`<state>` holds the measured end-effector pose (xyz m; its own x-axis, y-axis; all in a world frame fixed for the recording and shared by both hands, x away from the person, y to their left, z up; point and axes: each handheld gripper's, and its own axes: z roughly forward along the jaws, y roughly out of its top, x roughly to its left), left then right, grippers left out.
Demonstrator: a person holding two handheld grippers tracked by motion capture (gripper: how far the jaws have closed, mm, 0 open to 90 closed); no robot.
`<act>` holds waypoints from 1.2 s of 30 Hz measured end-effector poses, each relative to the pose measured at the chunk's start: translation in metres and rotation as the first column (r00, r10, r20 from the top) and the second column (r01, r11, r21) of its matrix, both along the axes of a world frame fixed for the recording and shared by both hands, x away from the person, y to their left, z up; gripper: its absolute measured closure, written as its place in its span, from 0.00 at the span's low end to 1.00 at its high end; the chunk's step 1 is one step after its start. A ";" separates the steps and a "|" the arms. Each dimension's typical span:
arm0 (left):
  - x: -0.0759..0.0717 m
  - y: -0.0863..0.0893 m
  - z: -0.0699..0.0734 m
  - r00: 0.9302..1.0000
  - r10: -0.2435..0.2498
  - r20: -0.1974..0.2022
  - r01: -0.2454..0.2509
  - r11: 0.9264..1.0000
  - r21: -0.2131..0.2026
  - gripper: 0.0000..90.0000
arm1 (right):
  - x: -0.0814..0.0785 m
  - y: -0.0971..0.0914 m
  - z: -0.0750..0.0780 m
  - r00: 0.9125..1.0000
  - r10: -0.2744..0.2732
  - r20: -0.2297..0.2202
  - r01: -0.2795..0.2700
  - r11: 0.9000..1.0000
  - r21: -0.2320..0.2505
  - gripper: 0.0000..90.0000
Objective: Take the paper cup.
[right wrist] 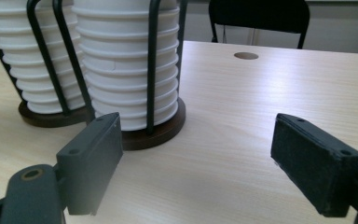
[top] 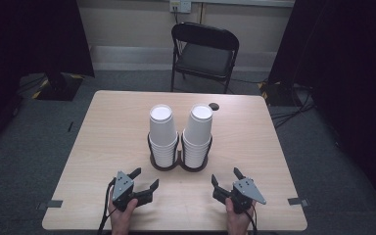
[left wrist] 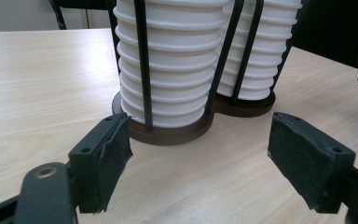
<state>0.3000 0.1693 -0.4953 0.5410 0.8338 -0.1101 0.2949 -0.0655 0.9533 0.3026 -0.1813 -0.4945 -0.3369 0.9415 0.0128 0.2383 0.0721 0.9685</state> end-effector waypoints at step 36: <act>0.000 -0.026 0.055 0.988 -0.143 0.062 0.143 0.990 0.009 0.20 | 0.000 0.000 0.000 0.994 0.105 -0.023 -0.105 0.994 0.014 0.26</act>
